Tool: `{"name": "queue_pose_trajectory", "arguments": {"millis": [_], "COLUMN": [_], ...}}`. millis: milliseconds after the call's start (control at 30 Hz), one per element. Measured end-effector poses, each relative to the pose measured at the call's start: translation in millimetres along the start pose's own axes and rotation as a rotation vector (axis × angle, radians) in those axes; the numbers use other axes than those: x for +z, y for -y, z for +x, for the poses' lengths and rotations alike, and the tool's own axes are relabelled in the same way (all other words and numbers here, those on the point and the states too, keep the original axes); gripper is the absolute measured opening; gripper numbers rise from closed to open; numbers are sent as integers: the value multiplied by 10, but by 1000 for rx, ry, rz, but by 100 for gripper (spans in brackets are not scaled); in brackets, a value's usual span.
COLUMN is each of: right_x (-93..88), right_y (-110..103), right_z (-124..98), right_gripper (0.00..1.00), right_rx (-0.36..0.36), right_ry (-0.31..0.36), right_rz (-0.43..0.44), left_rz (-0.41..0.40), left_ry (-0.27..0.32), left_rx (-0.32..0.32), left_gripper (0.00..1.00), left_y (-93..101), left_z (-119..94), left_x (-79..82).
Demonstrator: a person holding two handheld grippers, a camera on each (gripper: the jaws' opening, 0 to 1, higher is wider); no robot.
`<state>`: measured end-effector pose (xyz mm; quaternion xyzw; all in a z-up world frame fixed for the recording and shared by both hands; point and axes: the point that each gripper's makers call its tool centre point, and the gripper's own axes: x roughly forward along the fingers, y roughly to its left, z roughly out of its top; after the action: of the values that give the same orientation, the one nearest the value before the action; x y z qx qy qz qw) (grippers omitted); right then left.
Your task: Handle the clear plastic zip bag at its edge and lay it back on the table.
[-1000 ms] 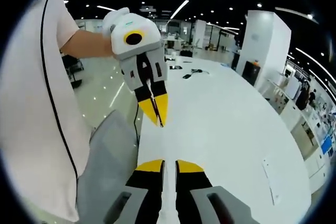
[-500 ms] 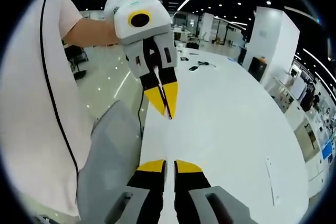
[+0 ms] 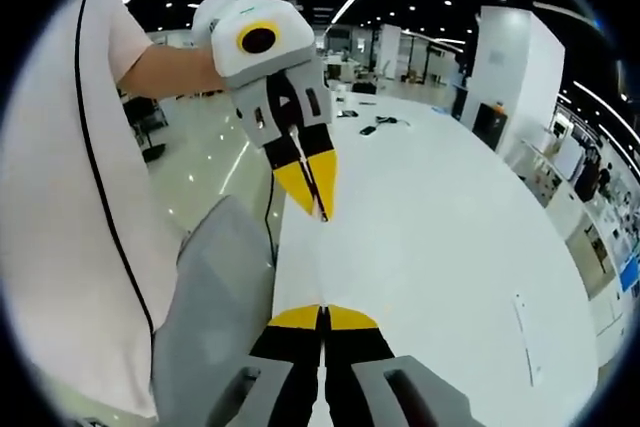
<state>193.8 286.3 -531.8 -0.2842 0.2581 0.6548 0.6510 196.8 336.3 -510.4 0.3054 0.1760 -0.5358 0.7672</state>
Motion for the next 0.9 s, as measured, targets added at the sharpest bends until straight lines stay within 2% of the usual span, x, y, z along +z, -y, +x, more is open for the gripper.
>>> {"name": "queue_pose_trajectory", "arguments": {"millis": [300,667,733,900], "right_x": [1,2,-11,-22], "right_y": [14,82,99,107], "right_z": [-8,-54,-62,-68], "right_gripper": [0,0,0,0], "right_rx": [-22,-54,-64,-71], "right_ry": [-47,-85,-97,-111], "right_rz": [-50,-66,-69,-74], "left_rz": [-34,-36,-36,-30], "left_ry": [-14,-5,-3,17], "left_rx": [-11,19,24,54], "left_gripper": [0,0,2,15], "left_y": [16,-33,-44,-113], "left_z": [10,22,21,4], "left_x": [-42,-25,-17,48]}}
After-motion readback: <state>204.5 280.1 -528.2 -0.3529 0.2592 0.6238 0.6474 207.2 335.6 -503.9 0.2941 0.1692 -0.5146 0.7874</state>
